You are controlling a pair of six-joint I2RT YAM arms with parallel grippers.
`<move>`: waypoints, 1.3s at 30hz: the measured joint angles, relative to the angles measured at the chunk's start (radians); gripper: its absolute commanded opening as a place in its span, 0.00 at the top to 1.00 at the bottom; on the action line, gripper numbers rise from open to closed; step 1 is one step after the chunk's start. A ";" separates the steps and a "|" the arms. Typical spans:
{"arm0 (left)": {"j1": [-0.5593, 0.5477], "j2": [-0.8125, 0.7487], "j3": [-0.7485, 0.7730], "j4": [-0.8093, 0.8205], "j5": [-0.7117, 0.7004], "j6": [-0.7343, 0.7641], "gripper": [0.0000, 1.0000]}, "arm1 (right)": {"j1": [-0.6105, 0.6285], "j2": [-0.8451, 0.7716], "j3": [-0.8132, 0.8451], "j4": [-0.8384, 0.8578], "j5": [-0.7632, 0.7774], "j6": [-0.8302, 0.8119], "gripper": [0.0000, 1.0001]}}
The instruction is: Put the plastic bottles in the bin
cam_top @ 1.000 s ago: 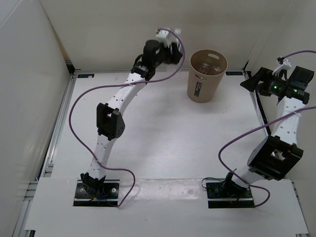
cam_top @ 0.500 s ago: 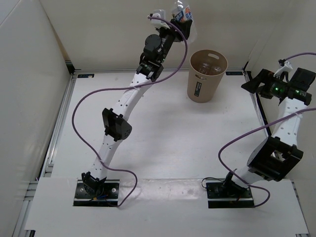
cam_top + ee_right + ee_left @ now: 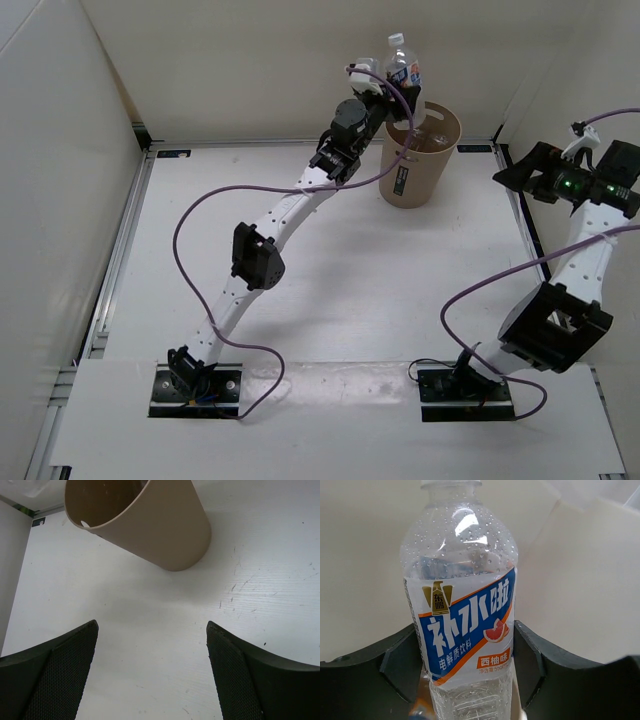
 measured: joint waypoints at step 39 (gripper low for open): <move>0.035 -0.243 -0.489 -0.039 0.076 0.174 0.00 | -0.072 -0.075 -0.014 -0.040 -0.082 0.001 0.10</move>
